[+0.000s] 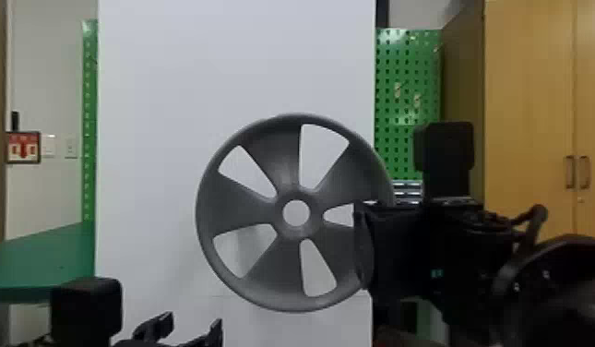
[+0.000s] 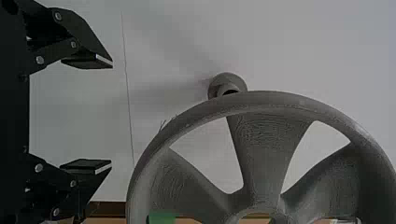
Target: Hold the wheel and insert it
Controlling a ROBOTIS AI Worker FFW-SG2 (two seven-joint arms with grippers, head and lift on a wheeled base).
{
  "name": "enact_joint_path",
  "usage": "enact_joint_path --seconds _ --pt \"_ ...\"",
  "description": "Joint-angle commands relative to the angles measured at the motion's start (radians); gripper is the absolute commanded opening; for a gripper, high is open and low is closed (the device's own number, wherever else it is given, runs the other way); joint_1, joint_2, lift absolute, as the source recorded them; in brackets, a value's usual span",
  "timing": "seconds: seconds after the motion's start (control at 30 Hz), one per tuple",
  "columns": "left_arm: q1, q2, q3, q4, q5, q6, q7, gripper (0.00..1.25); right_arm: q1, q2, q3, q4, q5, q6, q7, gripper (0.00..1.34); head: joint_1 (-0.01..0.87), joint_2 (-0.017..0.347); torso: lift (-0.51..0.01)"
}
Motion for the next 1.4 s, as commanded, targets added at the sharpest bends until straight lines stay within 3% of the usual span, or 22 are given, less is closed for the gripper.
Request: enact_joint_path --seconds 0.0,0.27,1.37 --pt "-0.001 0.0 -0.003 0.0 -0.003 0.0 0.0 0.76 0.002 0.013 0.018 -0.001 -0.049 -0.012 -0.046 0.07 0.0 0.021 -0.489" --pt "-0.005 0.0 -0.008 0.0 -0.008 0.0 0.0 0.76 -0.004 0.018 0.047 0.013 -0.134 -0.023 -0.166 0.05 0.0 0.021 -0.489" --pt "-0.011 0.0 -0.031 0.003 -0.02 -0.011 0.018 0.76 -0.053 0.018 0.191 0.106 -0.227 -0.117 -0.31 0.04 0.0 0.021 -0.489"
